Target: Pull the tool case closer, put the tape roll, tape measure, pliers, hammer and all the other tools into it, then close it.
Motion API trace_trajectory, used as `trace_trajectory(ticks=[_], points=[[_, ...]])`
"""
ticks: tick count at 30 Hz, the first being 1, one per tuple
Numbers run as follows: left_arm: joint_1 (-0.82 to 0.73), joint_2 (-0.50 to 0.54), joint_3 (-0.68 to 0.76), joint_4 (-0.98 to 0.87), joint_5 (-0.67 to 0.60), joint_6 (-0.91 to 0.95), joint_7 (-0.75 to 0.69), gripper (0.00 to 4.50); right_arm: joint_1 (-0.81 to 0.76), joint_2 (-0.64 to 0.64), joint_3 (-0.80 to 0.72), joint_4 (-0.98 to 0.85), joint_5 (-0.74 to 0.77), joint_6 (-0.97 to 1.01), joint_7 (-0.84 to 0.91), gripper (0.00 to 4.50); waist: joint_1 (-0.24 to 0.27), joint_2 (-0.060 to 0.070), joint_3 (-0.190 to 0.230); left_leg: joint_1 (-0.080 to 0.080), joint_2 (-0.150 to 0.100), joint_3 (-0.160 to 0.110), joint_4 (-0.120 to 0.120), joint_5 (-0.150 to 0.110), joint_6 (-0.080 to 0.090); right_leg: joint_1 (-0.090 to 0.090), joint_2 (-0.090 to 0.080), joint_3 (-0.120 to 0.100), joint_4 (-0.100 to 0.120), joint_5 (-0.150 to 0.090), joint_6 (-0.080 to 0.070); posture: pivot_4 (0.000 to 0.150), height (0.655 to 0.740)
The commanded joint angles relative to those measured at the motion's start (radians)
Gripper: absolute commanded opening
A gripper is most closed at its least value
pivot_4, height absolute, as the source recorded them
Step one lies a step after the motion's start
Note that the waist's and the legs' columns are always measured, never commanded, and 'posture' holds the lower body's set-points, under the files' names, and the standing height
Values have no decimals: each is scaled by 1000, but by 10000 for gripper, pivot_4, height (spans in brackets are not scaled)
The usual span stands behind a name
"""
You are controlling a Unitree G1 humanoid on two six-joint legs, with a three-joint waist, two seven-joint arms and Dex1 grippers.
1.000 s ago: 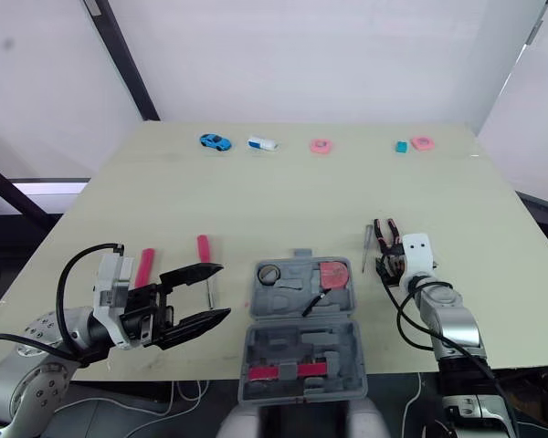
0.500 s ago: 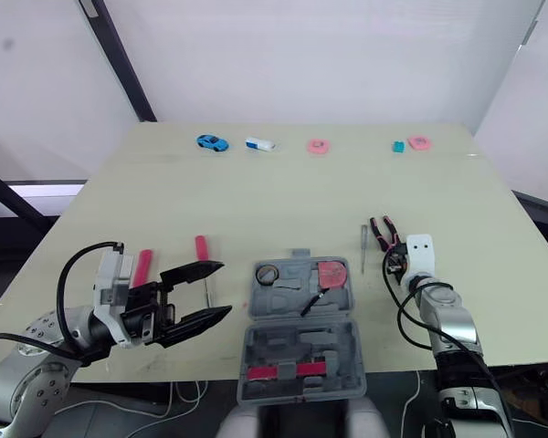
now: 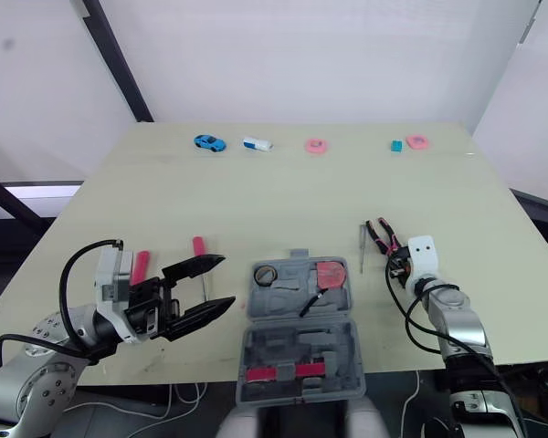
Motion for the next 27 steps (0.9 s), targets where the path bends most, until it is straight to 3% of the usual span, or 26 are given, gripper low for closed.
trace_trajectory(ticks=[1,5,9,14,19,27], points=[[14,-17,18,-52,3,-23,41,45000,10,-111,-23,-220,70,1,149,9636,0,1,1,0,0,1,0,0,0,0,0,1,0,0,0,1500,7400],[34,-72,69,9,0,-95,40,45000,41,-278,24,-372,107,11,356,9636,-1,3,1,1,0,1,0,0,0,0,0,1,0,0,0,1500,7400],[81,3,162,108,-46,-96,-130,45000,27,-461,91,-496,137,32,569,9636,-2,1,0,1,1,-2,0,0,0,0,3,-1,0,-1,-1,1500,7400],[138,115,246,253,-74,-77,-331,45000,-86,-535,198,-565,145,99,685,9636,-4,1,1,1,2,-3,0,0,0,0,3,-2,0,-4,-2,1500,7400],[155,163,279,375,-18,-134,-445,45000,-208,-539,359,-586,97,170,748,9636,0,1,1,0,2,-2,1,0,0,-1,1,-3,0,-3,-5,1500,7400],[195,127,283,386,18,-178,-457,45000,-329,-428,588,-468,-64,136,757,9636,4,0,1,-1,0,1,1,0,0,-1,-3,-3,-1,-3,-5,1500,7400]])
